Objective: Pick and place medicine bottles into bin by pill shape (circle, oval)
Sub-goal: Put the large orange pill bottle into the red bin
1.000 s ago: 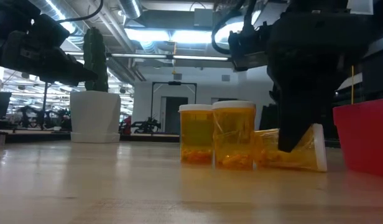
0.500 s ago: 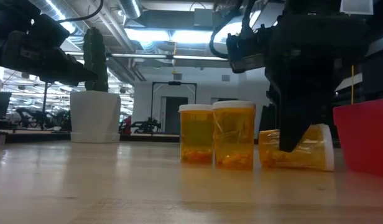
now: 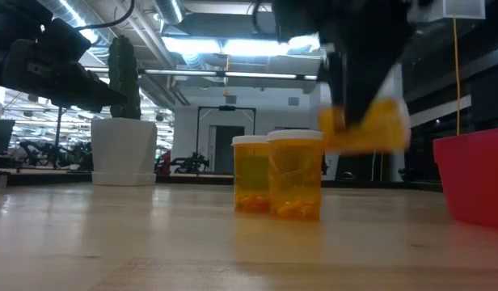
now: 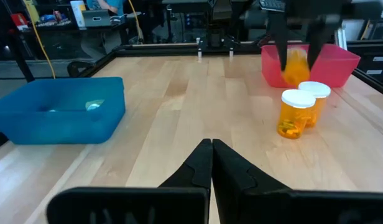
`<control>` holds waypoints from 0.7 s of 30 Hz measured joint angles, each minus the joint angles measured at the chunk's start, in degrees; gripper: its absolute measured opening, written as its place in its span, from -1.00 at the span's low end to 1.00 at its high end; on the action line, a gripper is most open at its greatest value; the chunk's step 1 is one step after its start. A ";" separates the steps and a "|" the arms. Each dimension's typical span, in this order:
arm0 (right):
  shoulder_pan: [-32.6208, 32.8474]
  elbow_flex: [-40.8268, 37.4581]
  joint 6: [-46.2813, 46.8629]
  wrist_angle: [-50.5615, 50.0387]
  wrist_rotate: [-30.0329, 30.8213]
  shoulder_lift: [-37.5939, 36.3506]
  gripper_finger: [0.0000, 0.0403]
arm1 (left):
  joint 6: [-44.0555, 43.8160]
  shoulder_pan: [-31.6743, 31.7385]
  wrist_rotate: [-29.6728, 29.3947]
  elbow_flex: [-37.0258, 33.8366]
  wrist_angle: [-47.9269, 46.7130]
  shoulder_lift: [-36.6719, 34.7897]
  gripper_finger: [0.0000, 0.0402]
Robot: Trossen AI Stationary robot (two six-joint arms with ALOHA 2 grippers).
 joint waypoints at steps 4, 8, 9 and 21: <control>-0.02 7.22 -2.22 -9.71 0.34 0.00 -0.10 | -0.02 -0.01 0.00 0.01 0.00 0.00 -1.00; 1.21 11.84 1.65 -18.62 1.08 -0.01 -0.10 | -0.28 -0.02 0.00 0.00 0.00 0.00 -1.00; 1.86 12.36 2.77 -20.31 1.17 -0.02 -0.11 | -0.30 0.00 0.00 0.02 0.00 0.00 -1.00; 12.58 13.06 21.55 -33.44 -3.92 -0.02 -0.10 | -0.36 -0.02 0.00 0.01 0.00 0.00 -1.00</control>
